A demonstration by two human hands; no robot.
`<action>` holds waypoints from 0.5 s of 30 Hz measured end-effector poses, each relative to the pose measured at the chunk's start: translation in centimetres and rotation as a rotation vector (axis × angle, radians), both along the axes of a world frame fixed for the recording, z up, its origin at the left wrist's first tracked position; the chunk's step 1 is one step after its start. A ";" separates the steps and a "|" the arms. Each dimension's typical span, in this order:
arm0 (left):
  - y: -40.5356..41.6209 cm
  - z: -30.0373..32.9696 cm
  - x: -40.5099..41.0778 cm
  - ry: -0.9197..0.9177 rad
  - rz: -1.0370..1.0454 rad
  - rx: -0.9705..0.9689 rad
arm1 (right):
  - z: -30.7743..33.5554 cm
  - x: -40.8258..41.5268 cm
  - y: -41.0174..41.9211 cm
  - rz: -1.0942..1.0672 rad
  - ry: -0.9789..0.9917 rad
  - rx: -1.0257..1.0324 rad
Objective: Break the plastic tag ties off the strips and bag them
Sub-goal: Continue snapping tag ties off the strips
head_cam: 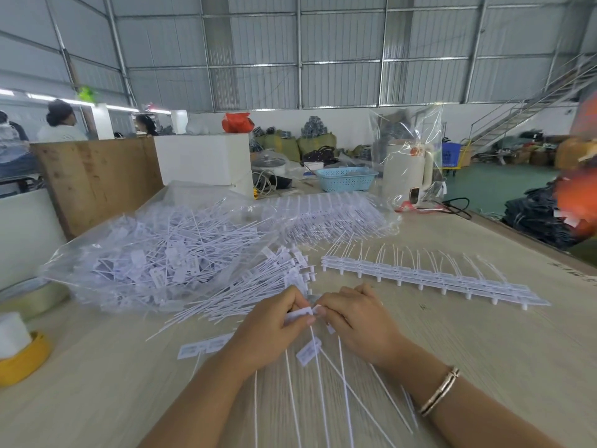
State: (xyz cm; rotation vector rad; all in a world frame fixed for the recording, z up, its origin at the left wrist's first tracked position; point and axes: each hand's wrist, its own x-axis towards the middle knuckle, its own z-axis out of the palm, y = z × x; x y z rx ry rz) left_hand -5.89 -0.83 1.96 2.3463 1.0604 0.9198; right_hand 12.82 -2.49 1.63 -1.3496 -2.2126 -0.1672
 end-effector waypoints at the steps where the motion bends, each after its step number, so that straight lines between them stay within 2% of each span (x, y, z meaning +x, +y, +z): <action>1: 0.0 0.1 0.1 -0.015 -0.002 0.012 | 0.0 -0.1 0.0 0.000 0.049 -0.022; 8: 0.0 0.3 0.2 -0.058 -0.015 0.049 | 0.1 -0.5 -0.3 0.037 0.289 -0.144; 12: 0.0 0.4 0.2 -0.079 -0.017 0.065 | 0.3 -0.9 -0.5 0.145 0.499 -0.210; 15: -0.2 0.6 0.1 -0.111 -0.010 0.059 | 0.3 -0.6 -0.4 0.097 0.813 -0.283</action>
